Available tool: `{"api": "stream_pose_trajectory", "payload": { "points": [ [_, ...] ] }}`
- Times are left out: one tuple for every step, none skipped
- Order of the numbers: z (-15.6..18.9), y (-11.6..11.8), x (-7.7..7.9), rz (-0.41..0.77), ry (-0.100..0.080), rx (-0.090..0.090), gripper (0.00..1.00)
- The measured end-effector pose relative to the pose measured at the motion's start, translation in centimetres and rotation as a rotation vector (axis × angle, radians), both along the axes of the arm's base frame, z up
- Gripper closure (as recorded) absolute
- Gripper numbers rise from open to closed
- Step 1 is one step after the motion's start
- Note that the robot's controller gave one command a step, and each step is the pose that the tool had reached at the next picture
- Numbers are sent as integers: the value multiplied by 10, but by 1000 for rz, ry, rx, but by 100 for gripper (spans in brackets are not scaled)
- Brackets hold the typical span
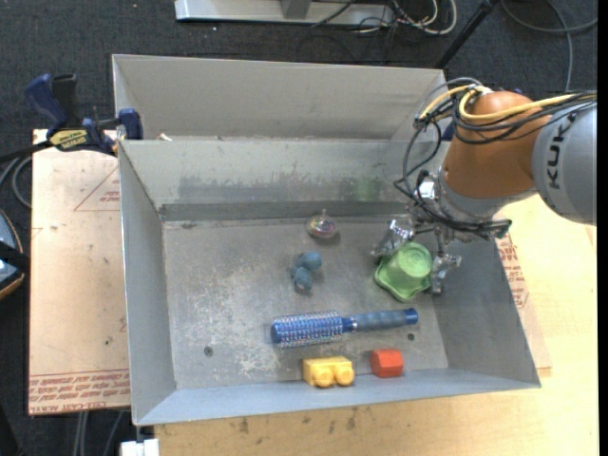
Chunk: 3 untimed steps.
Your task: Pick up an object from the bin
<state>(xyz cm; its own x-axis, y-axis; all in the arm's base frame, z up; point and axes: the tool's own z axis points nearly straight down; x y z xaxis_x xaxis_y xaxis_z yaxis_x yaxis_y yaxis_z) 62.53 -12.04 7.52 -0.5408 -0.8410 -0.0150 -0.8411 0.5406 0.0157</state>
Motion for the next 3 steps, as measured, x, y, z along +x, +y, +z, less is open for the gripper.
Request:
{"api": "stream_pose_trajectory", "payload": {
  "points": [
    [1, 4, 3, 170, -19, 7, 0],
    [1, 5, 3, 167, -20, 9, 100],
    [151, 17, -1, 173, -18, -21, 100]
  ]
}}
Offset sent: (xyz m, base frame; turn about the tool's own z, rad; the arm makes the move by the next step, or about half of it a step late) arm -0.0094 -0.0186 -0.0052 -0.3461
